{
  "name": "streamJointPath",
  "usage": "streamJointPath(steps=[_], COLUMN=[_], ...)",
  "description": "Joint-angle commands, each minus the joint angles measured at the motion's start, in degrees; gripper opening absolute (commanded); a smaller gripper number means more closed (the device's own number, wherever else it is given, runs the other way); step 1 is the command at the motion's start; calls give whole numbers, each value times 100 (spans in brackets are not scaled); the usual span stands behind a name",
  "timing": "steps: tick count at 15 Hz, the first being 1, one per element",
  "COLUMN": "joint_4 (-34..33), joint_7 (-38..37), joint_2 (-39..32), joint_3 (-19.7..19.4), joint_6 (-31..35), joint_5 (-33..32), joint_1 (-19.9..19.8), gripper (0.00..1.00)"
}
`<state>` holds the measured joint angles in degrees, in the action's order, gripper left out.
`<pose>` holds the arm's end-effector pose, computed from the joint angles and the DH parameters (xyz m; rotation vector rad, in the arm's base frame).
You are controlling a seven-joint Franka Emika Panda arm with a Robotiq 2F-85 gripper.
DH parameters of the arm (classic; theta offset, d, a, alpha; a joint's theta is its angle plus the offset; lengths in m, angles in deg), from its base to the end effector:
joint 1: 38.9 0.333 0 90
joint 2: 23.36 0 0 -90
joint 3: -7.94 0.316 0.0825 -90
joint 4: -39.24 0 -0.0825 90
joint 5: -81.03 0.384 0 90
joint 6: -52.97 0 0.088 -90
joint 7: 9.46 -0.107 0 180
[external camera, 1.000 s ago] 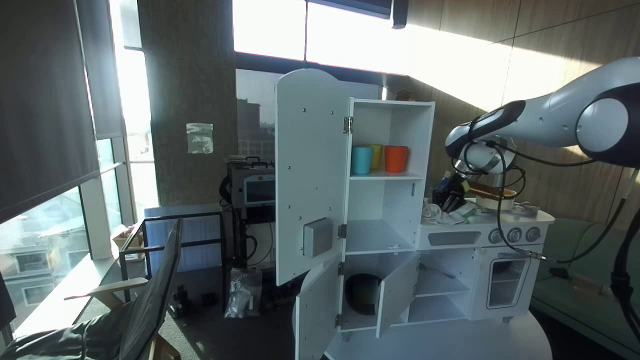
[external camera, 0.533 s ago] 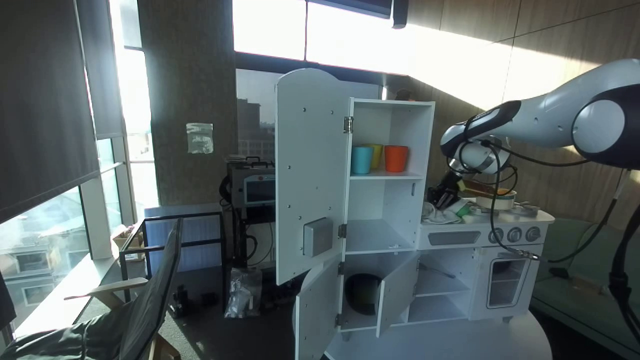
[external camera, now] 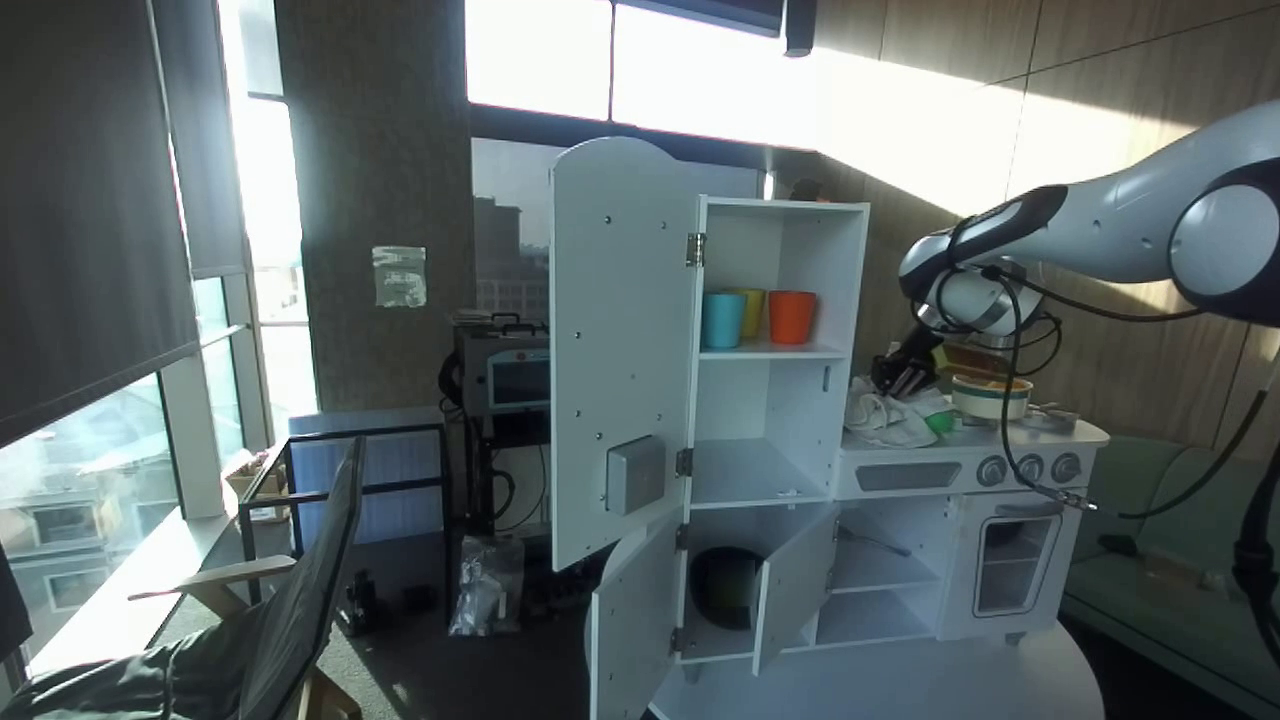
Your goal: Pick up the white towel in the compartment and wipe the inside of the sink
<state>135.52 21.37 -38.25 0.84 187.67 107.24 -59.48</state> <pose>0.6020 -0.2998 0.4948 -2.9127 0.2781 -0.7932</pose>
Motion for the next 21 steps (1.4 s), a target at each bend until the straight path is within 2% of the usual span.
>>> streamJointPath(steps=[1, 5, 8, 15, 21], joint_4=[305, 475, 500, 602, 1003], joint_7=[445, 911, 851, 623, 833], joint_2=[209, 91, -81, 252, 920], joint_3=[151, 402, 374, 167, 11], joint_6=[353, 127, -205, 68, 394], joint_5=[196, 640, 637, 287, 528], joint_1=[6, 17, 37, 72, 60], gripper=[8, 7, 8, 8, 6])
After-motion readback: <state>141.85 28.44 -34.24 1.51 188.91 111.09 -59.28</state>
